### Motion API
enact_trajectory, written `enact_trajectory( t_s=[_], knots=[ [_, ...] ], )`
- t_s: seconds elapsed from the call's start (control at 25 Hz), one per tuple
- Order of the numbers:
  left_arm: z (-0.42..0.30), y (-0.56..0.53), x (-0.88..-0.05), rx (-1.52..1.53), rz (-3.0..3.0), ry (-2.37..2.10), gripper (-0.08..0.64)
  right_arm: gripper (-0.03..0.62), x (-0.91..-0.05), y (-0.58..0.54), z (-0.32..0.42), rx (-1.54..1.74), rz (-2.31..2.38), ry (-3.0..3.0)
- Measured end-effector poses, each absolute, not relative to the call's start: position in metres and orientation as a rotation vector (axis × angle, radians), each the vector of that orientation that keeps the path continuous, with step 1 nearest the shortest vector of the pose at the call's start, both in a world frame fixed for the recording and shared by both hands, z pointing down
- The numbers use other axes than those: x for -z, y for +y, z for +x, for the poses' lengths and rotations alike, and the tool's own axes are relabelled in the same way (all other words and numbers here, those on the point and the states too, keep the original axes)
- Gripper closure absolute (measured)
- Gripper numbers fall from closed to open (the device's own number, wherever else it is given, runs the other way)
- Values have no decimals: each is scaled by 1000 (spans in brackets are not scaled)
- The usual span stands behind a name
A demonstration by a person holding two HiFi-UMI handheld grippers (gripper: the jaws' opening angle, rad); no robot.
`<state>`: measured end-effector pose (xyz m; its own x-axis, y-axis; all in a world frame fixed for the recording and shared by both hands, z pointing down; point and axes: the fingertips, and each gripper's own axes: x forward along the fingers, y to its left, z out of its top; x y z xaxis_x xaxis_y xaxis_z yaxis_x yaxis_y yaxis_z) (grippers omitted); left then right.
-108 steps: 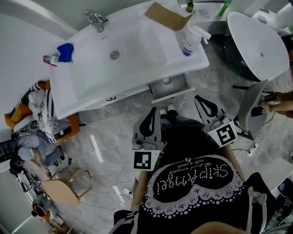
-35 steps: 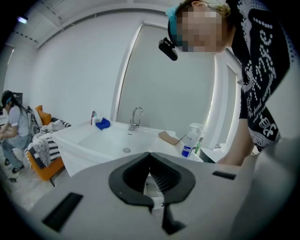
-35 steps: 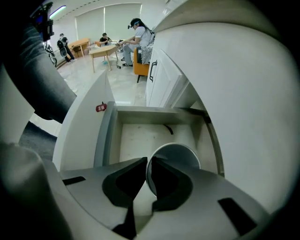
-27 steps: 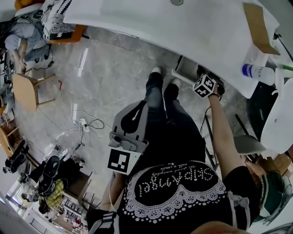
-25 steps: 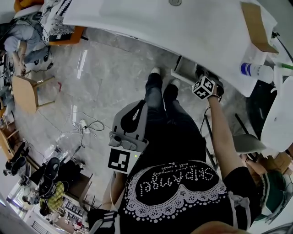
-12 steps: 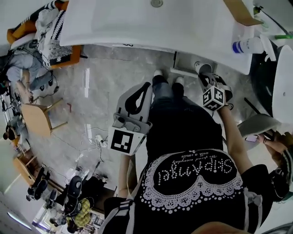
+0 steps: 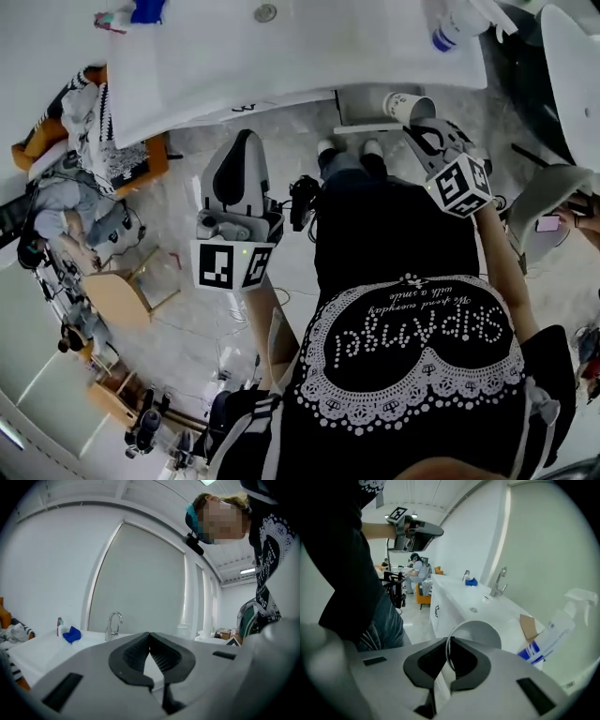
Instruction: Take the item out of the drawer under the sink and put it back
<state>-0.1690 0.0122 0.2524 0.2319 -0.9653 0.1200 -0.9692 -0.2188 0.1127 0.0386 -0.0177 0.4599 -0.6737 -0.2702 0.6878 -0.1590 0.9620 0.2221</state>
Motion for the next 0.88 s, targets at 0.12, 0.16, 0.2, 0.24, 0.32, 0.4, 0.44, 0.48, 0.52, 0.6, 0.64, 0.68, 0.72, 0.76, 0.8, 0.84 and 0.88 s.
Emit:
enact_trajectory(
  t_s=[0.12,0.16,0.2,0.24,0.32,0.4,0.44,0.48,0.52,0.6,0.64,0.68,0.72,0.76,0.8,0.84,0.88],
  knots=[
    [-152,9,-247,-29,2415,-1763,555,568,-431,-13,42,154,405,-2365],
    [-146,8,-246,-33,2438,-1745,554,566,-421,-13,45,153,432,-2376],
    [-140,8,-245,-35,2456,-1732,554,566,-411,-13,48,153,458,-2389],
    [-135,9,-245,-31,2467,-1722,554,566,-401,-14,52,151,485,-2404],
    [-131,9,-245,-16,2476,-1718,555,566,-380,-18,55,138,543,-2451],
    [-129,9,-245,1,2474,-1723,555,566,-359,-21,59,107,610,-2501],
    [-129,9,-245,6,2472,-1724,554,566,-348,-22,63,85,651,-2527],
    [-129,9,-245,7,2470,-1725,554,566,-337,-24,66,56,699,-2559],
    [-129,10,-246,5,2467,-1730,554,566,-325,-25,69,19,755,-2600],
    [-130,10,-246,12,2451,-1753,554,566,-306,-26,74,-63,859,-2681],
    [-132,11,-245,19,2440,-1765,555,566,-299,-26,76,-96,895,-2710],
    [-133,11,-245,25,2429,-1777,554,568,-295,-25,77,-122,918,-2731],
    [-134,10,-245,27,2421,-1786,555,566,-292,-23,78,-142,933,-2746],
    [-134,10,-245,27,2416,-1791,555,566,-290,-22,77,-165,944,-2756],
    [-134,10,-245,27,2413,-1791,555,566,-288,-21,77,-195,951,-2768],
    [-133,10,-245,29,2410,-1789,555,566,-285,-20,76,-232,953,-2787],
    [-133,11,-245,33,2406,-1788,554,566,-282,-19,76,-266,949,-2811]
  ],
)
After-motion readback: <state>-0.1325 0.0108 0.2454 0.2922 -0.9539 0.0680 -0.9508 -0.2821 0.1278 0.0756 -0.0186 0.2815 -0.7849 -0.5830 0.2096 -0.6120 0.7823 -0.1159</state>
